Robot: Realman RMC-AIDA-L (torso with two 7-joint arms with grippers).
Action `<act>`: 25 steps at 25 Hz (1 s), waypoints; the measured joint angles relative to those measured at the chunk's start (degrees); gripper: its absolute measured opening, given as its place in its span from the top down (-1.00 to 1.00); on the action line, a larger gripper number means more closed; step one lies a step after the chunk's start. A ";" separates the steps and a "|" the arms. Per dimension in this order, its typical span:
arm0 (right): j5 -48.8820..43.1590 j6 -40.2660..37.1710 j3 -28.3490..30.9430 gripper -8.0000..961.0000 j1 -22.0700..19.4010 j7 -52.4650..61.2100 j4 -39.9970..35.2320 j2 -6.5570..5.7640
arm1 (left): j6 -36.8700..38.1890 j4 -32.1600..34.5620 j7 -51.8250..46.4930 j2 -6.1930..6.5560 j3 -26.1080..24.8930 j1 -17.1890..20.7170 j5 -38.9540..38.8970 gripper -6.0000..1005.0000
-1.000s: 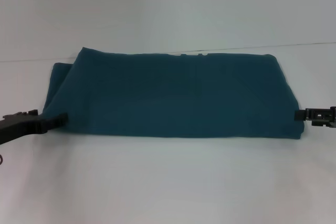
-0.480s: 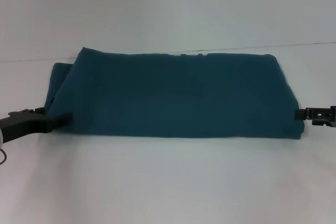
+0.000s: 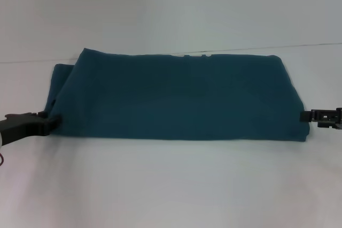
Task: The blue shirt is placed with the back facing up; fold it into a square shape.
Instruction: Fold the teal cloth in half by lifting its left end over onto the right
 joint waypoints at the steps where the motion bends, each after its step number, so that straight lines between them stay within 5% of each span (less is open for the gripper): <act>1: 0.00 0.00 0.00 -0.78 0.00 -0.01 0.00 0.00 | -0.01 0.01 0.00 0.00 -0.03 0.00 0.00 0.05; 4: 0.00 0.17 0.00 -0.78 -0.05 -0.06 0.00 0.00 | -0.02 0.09 0.00 0.01 0.05 -0.03 0.00 0.32; 11: 0.00 2.03 -0.17 -0.78 -0.34 -0.02 0.00 0.36 | 0.31 0.49 -0.15 0.06 0.10 -0.09 0.00 0.60; 20: -2.56 5.92 -0.54 -0.78 0.91 -0.24 0.13 2.52 | 1.38 1.42 -0.81 0.15 0.08 0.07 0.00 0.96; 25: -3.60 7.88 -0.61 -0.78 1.61 -0.52 0.99 3.48 | 1.48 1.47 -1.36 0.17 0.08 -0.06 1.04 0.96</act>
